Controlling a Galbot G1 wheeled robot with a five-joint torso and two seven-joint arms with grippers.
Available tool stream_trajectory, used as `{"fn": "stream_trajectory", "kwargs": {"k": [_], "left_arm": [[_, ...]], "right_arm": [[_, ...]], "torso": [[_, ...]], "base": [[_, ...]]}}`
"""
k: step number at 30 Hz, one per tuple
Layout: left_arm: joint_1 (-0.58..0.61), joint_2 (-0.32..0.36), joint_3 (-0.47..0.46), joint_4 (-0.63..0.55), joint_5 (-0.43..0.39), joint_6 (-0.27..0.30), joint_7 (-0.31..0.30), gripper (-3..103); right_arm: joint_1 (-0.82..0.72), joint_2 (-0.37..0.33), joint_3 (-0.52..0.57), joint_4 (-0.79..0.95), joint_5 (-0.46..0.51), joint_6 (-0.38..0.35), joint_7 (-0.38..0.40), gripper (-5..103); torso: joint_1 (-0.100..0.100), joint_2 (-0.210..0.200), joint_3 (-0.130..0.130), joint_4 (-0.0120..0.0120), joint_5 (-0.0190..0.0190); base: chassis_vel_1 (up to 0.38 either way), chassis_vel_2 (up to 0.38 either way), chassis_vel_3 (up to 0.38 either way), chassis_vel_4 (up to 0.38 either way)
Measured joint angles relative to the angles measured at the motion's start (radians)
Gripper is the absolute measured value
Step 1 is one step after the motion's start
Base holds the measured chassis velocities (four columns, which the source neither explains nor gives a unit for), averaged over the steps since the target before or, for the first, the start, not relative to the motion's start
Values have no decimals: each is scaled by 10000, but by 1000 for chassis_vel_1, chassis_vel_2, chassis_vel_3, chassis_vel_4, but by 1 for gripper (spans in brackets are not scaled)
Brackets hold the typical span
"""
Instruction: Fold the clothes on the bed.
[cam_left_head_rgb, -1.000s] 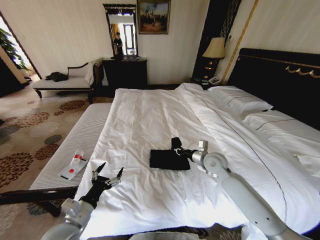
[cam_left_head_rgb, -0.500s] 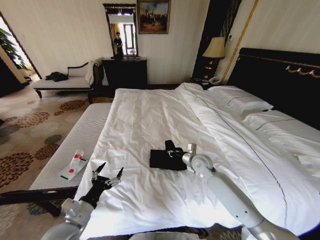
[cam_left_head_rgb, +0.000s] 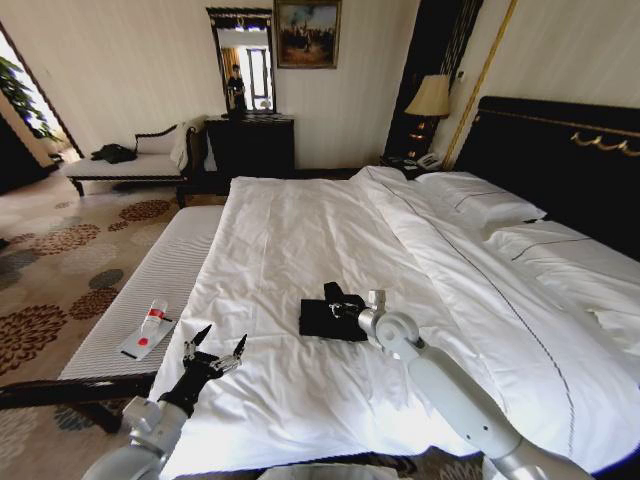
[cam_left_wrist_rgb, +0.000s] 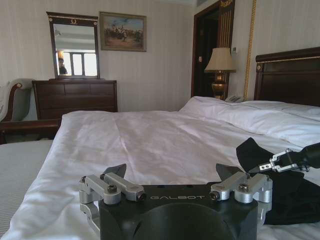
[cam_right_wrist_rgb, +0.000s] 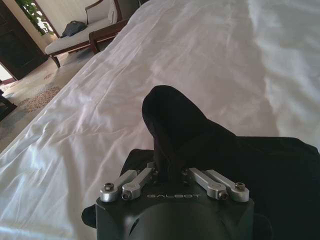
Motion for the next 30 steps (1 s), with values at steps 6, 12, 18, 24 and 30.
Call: {"fn": "stream_trajectory", "kwargs": {"k": [6,12,18,24,30], "left_arm": [[0,0,0,0,0,0,0,100],[0,0,0,0,0,0,0,100],[0,0,0,0,0,0,0,100],[0,0,0,0,0,0,0,100],[0,0,0,0,0,0,0,100]], "right_arm": [[186,-35,-382,397,-444,311,-21,40],[115,-230,-372,822,-350,283,-32,57],[-297,-341,-42,1464,-232,607,-122,79],[-377,26,280,216,-1385,2368,-460,97],[-676,292,-42,-900,-3410,3946,-1446,100]], "torso": [[0,0,0,2,0],[0,-1,0,1,0],[0,0,0,0,0],[0,0,-1,2,0],[2,0,1,-2,0]], "base": [[0,0,0,0],[0,0,0,0],[0,0,0,0],[0,0,0,0],[0,0,0,0]]}}
